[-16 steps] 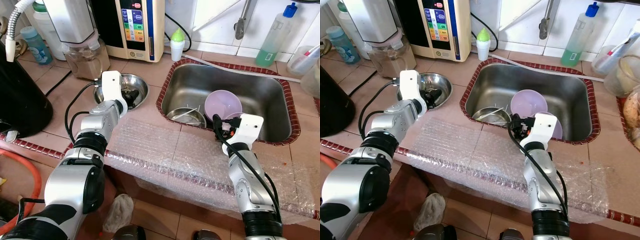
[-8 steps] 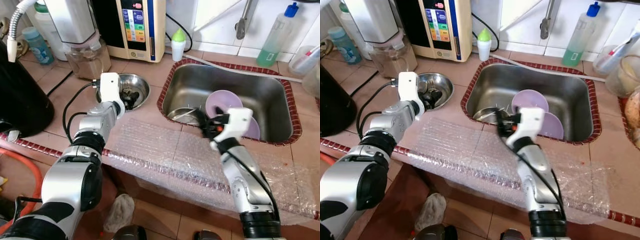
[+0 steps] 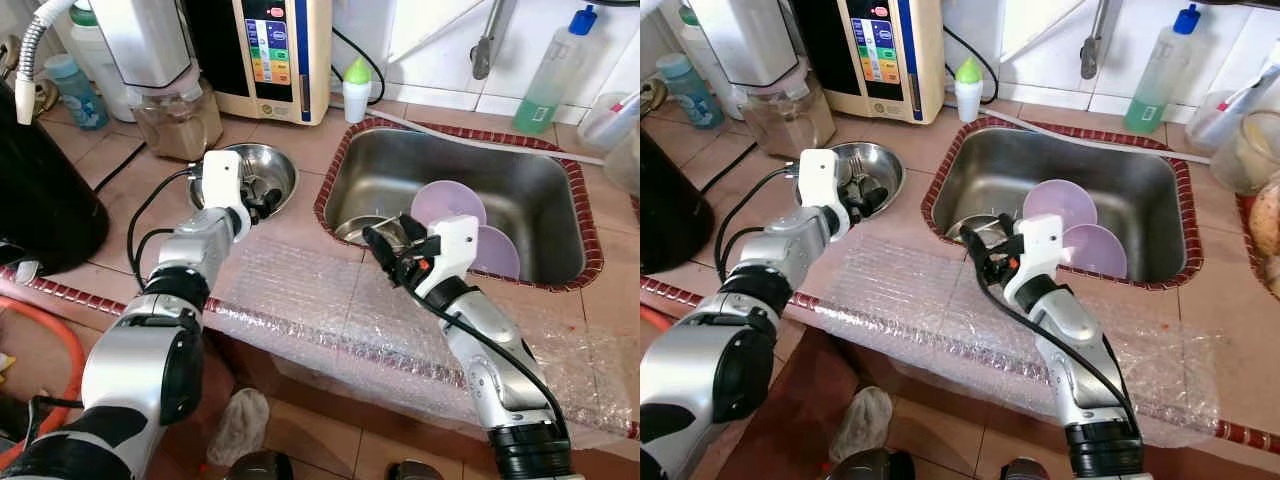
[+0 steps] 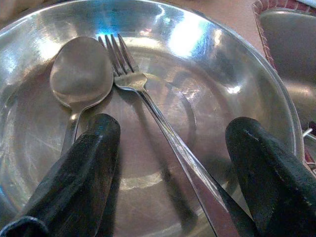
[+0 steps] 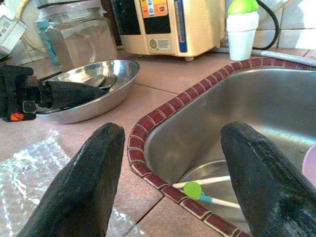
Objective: Kitchen organization
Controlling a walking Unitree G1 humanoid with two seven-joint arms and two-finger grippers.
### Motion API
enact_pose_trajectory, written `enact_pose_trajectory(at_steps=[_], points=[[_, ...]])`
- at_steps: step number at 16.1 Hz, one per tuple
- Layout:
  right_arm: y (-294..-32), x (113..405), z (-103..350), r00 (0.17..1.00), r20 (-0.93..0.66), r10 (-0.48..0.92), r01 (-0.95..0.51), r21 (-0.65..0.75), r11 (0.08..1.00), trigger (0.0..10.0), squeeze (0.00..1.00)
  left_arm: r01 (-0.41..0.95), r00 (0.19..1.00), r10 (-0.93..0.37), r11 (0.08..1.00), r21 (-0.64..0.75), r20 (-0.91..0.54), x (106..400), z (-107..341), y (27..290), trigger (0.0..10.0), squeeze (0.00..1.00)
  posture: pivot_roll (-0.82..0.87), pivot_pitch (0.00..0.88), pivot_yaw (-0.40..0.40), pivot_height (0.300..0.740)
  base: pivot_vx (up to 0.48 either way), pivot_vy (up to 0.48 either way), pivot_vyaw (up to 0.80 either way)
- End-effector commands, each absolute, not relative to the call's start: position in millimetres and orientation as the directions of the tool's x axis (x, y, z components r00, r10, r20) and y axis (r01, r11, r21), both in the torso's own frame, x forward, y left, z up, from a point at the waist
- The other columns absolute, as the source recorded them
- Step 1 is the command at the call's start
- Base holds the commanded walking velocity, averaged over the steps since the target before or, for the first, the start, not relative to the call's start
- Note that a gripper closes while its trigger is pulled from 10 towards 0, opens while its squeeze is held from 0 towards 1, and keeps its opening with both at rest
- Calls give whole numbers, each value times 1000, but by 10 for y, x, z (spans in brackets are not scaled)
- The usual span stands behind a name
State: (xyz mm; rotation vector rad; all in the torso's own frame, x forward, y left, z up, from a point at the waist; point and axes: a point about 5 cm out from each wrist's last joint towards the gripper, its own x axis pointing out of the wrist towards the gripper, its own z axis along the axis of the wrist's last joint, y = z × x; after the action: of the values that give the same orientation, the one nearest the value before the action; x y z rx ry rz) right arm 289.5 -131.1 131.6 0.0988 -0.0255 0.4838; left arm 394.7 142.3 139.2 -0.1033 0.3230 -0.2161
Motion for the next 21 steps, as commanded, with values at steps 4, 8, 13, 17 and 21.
enact_pose_trajectory(at_steps=[4,8,13,17,21], points=[[-1255,2865,1321,863,34,505,-506,54,861,10000,0,178,893,-217,975,-134,-393,3824,1134,1587,0,0,-132,23,87,740,0,0,0],[-1246,2870,1312,859,27,512,-513,46,857,10000,0,203,883,-230,973,-110,-409,3781,1092,1698,0,0,-129,24,83,740,0,0,0],[-1236,2874,1304,857,20,516,-516,38,856,10000,0,282,858,-291,956,-85,-423,3736,1085,1745,0,0,-127,26,80,740,0,0,0],[-1234,2884,1296,858,16,513,-513,35,857,10000,0,320,849,-322,944,-77,-420,3730,1112,1733,0,0,-124,25,78,740,0,0,0],[-1233,2888,1294,860,14,510,-510,34,859,10000,0,369,838,-359,927,-58,-410,3732,1177,1713,0,0,-126,25,79,740,0,0,0]])
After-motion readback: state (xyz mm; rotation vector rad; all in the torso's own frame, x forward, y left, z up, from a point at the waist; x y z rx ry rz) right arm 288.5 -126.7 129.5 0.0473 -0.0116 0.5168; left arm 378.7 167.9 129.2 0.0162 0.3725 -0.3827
